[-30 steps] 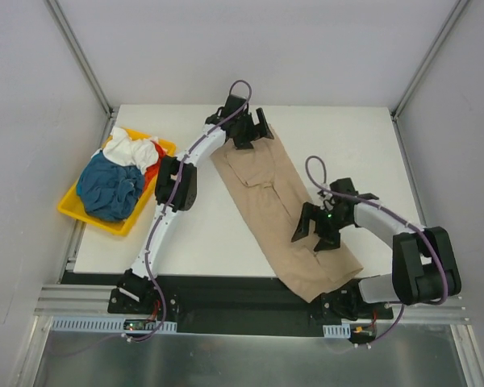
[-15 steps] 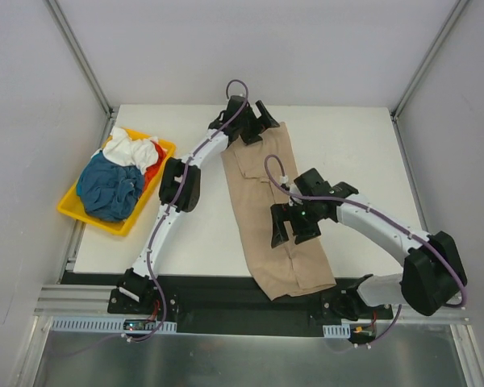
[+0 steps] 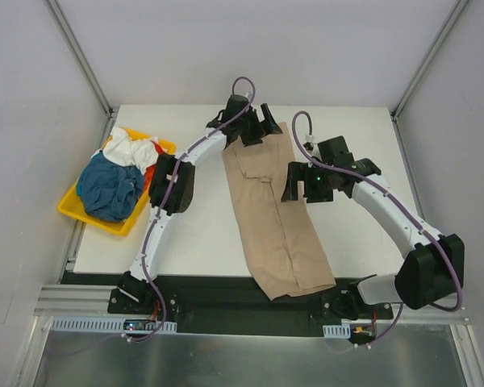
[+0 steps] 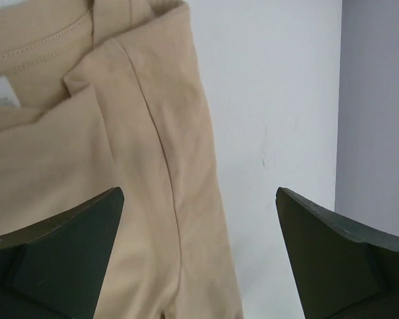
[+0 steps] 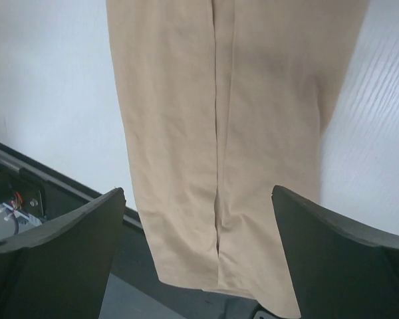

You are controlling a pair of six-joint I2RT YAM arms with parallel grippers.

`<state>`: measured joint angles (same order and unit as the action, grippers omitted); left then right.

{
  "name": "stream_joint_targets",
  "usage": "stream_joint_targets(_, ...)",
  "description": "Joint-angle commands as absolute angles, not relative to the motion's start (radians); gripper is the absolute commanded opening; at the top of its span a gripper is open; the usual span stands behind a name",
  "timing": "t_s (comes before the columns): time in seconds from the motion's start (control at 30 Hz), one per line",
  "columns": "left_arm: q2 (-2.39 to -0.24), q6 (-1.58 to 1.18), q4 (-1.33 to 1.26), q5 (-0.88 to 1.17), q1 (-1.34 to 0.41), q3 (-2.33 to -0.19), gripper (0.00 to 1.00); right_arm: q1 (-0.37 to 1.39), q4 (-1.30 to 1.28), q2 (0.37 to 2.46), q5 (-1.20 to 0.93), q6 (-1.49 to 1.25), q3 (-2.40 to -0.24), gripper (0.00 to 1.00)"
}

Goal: Fold and stack the t-shirts
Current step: Rotate the tshirt 80 degrees

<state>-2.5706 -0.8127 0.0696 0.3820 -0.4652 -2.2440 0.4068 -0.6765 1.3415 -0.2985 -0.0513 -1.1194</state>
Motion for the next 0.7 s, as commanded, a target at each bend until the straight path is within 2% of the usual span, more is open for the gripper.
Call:
stream_joint_targets(0.0,-2.136,-0.586,0.031,0.339,-0.466,-2.058,0.99,0.397,-0.658,1.457,-0.229,-0.047,-1.224,0.97)
stream_joint_targets(0.47,-1.324,-0.462,0.051,0.012,-0.466,-1.108,0.99,0.460,-0.681,1.931,-0.202,-0.054,-1.548,0.97)
stream_joint_targets(0.67,-1.128,-0.527,0.103,-0.002,-0.466,-0.886,0.99,0.540,-0.676,2.023,-0.138,-0.098,-1.557,0.97)
